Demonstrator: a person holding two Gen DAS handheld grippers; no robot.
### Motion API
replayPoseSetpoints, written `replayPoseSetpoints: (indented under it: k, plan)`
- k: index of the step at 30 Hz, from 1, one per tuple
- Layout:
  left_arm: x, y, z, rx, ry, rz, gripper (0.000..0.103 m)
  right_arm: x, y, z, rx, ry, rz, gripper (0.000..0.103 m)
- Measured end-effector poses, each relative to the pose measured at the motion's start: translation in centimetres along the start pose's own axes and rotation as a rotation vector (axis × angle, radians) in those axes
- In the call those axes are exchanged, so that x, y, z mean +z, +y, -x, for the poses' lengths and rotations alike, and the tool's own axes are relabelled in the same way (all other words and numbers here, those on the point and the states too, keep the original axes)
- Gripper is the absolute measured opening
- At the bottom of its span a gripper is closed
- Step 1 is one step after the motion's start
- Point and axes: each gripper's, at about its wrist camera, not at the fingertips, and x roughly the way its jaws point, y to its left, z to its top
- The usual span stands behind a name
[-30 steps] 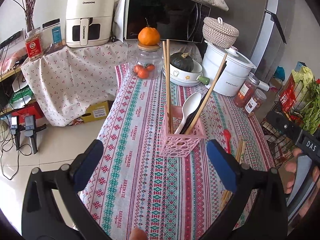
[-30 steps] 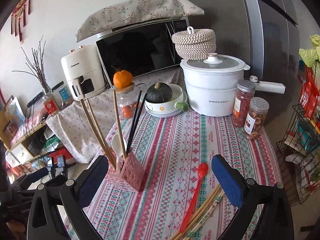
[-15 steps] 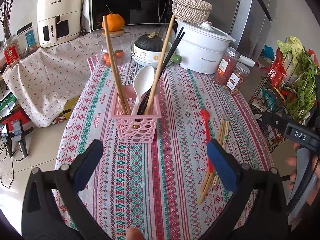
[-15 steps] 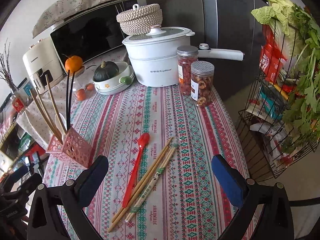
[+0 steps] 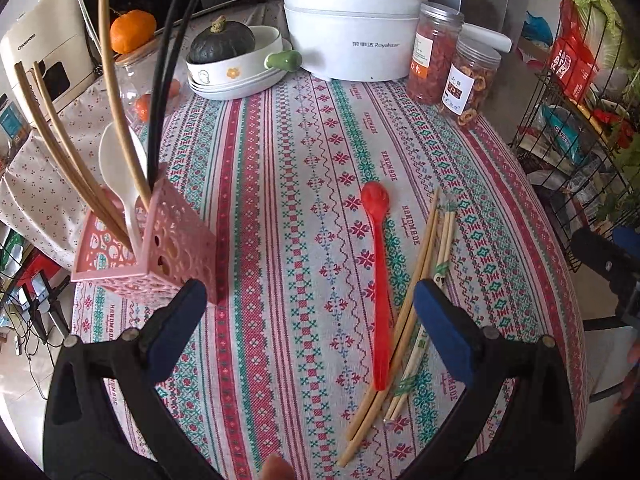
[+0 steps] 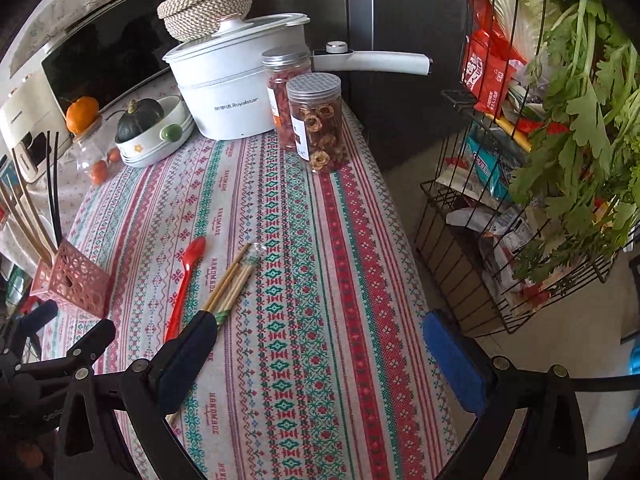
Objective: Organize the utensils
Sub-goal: 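Grasp the red plastic spoon on the cloth with the left tool, then lift the red spoon with the left tool while the right tool grasps the green-banded wooden chopstick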
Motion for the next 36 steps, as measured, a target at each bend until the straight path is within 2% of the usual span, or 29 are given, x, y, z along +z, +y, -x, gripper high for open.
replayPoseSetpoints:
  k: [3,6,11,14,16,19,24,27,28,32,36]
  plan:
    - [1.4,-1.1,-1.8,0.026,0.019,-0.001,0.103,0.3,-1.3,-0.7,-0.013,0.021,-0.046,0.103]
    - [2.6,-1.8,-3.2,0.026,0.033,0.011,0.103,0.5,-2.5,-1.2,0.027,0.034,-0.099,0.103]
    - [4.0,-2.9,-5.1,-0.028,0.047,0.014,0.102,0.9,-3.6,-2.1,0.02,0.053,-0.129,0.103]
    - [4.4,-3.2,-6.2,-0.068,0.076,0.031,0.088,1.1,-3.8,-2.8,0.003,0.065,-0.115,0.103]
    - [4.6,-3.4,-6.9,-0.094,0.097,0.034,0.071,1.1,-3.9,-3.2,0.001,0.075,-0.108,0.103]
    - [4.9,-4.0,-8.1,-0.109,0.124,0.027,0.052,1.1,-4.0,-3.6,0.01,0.087,-0.112,0.103]
    - [5.3,-4.3,-9.5,-0.122,0.151,0.028,0.038,1.2,-3.8,-3.8,0.036,0.093,-0.106,0.103]
    - [5.5,-4.7,-9.8,-0.116,0.148,0.016,0.035,1.2,-3.7,-3.9,0.045,0.097,-0.103,0.103]
    - [5.7,-4.7,-9.8,-0.115,0.147,0.013,0.029,1.2,-3.7,-4.0,0.047,0.099,-0.104,0.103]
    - [6.0,-4.6,-9.7,-0.136,0.141,0.02,0.028,1.2,-3.7,-4.2,0.058,0.11,-0.107,0.103]
    - [5.8,-4.4,-7.6,-0.155,0.083,-0.006,0.028,1.1,-3.5,-4.2,0.08,0.113,-0.109,0.103]
